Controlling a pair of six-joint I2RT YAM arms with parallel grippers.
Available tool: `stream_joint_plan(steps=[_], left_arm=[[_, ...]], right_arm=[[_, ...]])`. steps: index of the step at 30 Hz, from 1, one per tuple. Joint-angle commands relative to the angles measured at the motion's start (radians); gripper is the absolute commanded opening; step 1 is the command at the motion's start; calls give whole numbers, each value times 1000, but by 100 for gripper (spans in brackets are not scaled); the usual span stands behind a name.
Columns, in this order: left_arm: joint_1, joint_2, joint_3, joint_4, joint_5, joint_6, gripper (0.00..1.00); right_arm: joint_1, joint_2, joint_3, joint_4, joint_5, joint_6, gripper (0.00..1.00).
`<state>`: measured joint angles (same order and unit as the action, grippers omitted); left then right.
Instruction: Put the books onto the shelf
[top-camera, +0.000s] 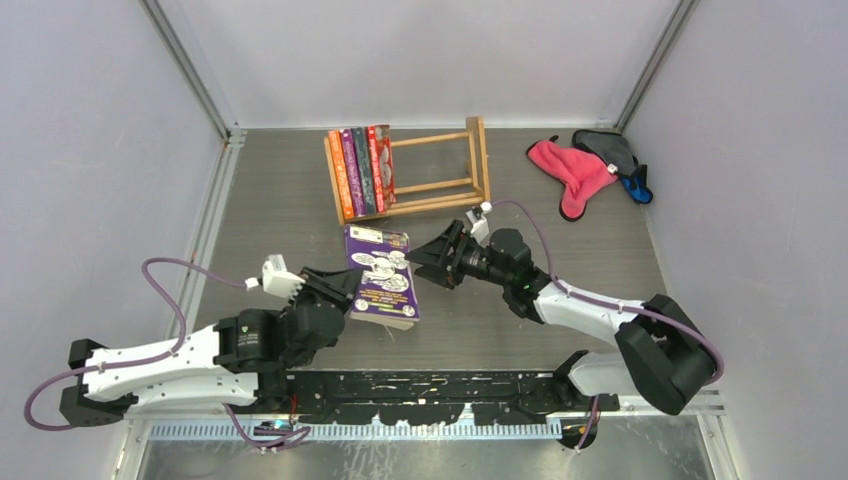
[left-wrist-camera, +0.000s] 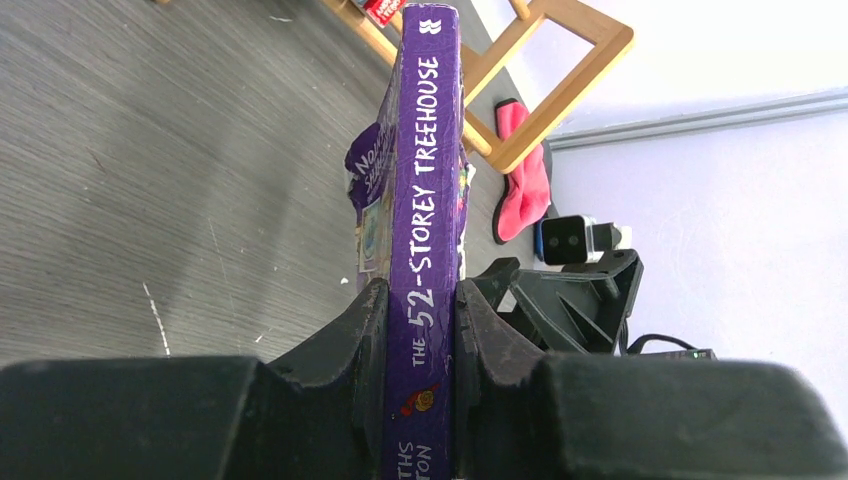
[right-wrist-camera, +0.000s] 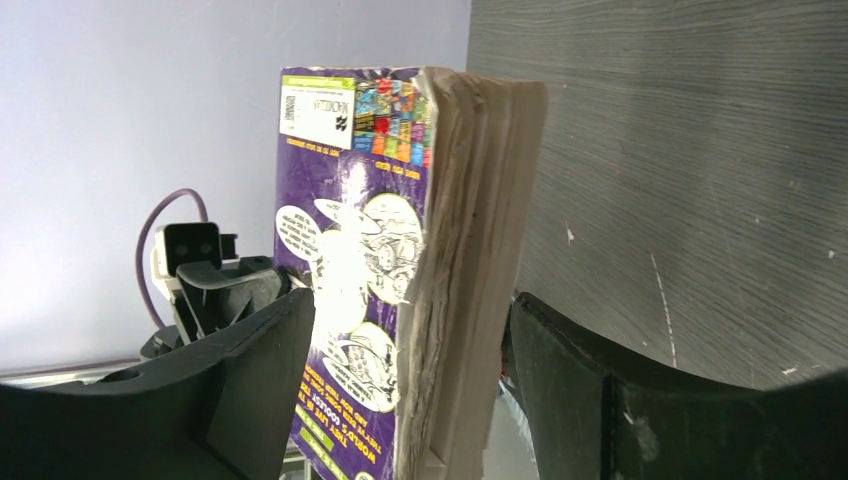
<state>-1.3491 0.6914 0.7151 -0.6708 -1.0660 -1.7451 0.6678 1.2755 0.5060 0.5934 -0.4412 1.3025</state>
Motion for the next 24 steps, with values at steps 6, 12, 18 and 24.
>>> stream_joint_plan(steps=[6,12,18,24], left_arm=[[-4,-6,-19,122,-64,-113,0],[-3,2,-17,154,-67,-114,0],[-2,6,-29,194,-66,-115,0],[0,16,-37,209,-60,-127,0]], right_arm=[[27,33,-17,174,-27,65,77],[33,52,-44,209,-25,78,77],[41,91,-46,274,-33,110,77],[49,145,-47,378,-43,172,77]])
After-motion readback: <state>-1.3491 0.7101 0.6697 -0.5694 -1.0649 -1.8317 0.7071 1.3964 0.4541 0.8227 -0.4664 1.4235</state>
